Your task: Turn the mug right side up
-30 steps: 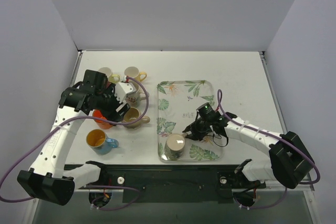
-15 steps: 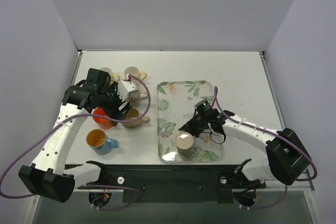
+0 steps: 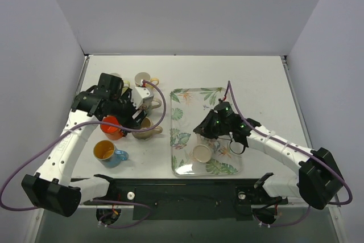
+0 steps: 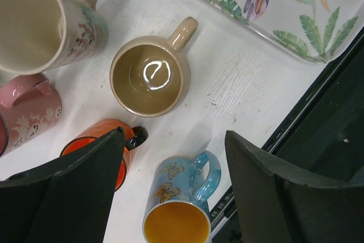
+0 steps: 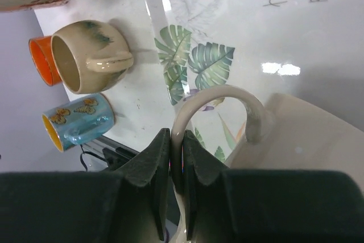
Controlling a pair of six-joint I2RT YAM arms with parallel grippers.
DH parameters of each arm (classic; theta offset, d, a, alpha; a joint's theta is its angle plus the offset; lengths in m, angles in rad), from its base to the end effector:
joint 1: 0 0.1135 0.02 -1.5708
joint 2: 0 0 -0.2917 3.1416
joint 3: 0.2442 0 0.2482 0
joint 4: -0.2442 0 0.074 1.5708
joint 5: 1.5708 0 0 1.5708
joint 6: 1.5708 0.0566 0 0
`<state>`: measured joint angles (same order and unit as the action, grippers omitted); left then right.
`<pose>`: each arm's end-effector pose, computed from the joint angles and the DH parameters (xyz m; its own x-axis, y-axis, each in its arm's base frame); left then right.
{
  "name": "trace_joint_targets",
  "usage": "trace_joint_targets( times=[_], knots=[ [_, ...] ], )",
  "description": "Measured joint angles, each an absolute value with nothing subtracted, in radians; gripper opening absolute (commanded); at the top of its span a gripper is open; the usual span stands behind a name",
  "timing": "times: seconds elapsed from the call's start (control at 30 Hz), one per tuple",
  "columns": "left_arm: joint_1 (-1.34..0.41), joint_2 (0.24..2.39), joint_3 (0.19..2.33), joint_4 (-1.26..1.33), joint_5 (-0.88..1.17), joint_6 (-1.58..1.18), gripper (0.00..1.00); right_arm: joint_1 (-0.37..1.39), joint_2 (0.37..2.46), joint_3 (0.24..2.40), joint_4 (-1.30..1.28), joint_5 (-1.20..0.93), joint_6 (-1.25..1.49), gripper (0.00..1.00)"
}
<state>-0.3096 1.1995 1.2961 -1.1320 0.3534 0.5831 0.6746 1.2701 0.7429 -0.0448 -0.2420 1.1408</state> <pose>0.1968 -0.0835 0.3590 -0.4338 0.6812 -0.5898 0.8301 0.5567 0.0324 0.2105 0.1857 0.2530 -0.8704 0.4339 -0.2326 0.0659 0.5709 0.8184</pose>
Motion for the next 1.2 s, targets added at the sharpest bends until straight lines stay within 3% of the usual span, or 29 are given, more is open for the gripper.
trace_joint_targets(
  times=[0.4,0.57,0.9,1.2],
  knots=[
    [-0.337,1.243,1.296,-1.047,0.465,0.529,0.82,0.72,1.042,0.543,0.23,-0.253,0.743,0.0],
    [-0.345,1.269,1.325,-1.03,0.569,0.507,0.89,0.737,0.873,0.459,0.334,-0.297,0.552,0.0],
    [-0.458,1.332,1.464,-0.97,0.77,0.451,0.9,0.741,0.784,0.524,0.357,-0.546,0.266,0.0],
    [-0.524,1.397,1.547,-0.891,0.963,0.445,0.91,0.751,0.783,0.673,0.375,-0.735,0.183,0.0]
  ],
)
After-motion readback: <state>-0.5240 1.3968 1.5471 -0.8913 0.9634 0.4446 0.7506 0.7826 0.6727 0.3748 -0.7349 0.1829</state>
